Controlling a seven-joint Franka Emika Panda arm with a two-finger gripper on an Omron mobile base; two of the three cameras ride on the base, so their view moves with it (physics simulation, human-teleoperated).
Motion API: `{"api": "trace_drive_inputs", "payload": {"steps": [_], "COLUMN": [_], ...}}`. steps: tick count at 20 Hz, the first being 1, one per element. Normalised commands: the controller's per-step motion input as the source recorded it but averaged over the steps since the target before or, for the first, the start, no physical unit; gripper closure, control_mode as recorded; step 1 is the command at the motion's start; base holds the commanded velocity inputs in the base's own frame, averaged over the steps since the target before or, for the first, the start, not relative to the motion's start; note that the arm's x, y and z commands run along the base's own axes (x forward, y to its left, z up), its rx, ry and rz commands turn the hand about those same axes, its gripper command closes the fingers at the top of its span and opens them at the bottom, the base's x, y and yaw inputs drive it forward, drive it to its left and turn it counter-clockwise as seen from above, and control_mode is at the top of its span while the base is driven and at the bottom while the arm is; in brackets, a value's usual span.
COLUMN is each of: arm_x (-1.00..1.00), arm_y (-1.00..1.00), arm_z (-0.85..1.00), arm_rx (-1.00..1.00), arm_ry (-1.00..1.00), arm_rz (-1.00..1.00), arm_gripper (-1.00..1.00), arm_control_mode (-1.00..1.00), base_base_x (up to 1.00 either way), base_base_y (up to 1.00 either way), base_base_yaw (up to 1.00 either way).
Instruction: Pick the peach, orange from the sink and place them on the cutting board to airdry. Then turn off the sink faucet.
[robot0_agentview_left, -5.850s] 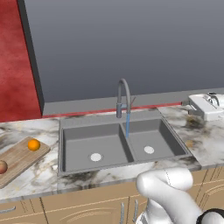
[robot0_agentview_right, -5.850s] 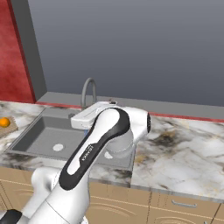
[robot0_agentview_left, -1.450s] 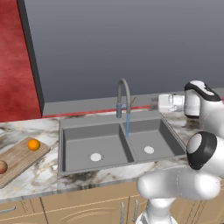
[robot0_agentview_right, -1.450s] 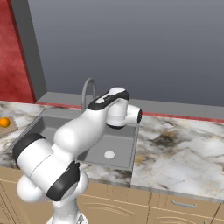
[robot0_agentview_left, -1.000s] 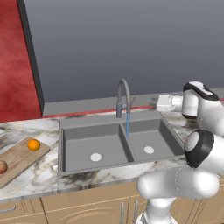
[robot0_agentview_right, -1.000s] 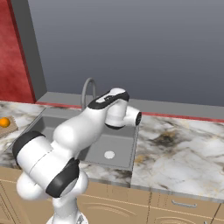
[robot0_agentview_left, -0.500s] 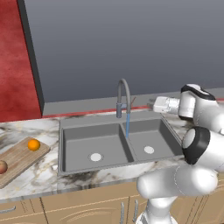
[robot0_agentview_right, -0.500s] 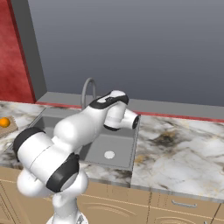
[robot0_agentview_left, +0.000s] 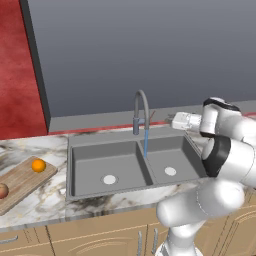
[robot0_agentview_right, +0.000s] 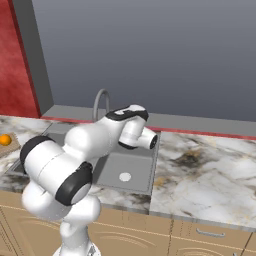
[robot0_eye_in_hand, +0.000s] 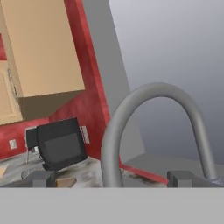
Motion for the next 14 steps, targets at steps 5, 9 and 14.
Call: {"api": "trace_drive_inputs", "payload": {"steps": [5,9,14], "arm_x": [0.25,0.25,0.26], "arm_y": [0.0,0.0,0.0], "arm_z": [-0.07,-0.06,-0.1], "arm_rx": [0.02,0.02,0.02], "arm_ry": [0.0,0.0,0.0], "arm_rz": [0.0,0.0,0.0], "arm_gripper": [-1.0,-1.0,-1.0], "arm_control_mode": [-1.0,-1.0,-1.0], "base_base_x": [0.0,0.0,0.0], "base_base_y": [0.0,0.0,0.0], "base_base_yaw": [0.0,0.0,0.0]}}
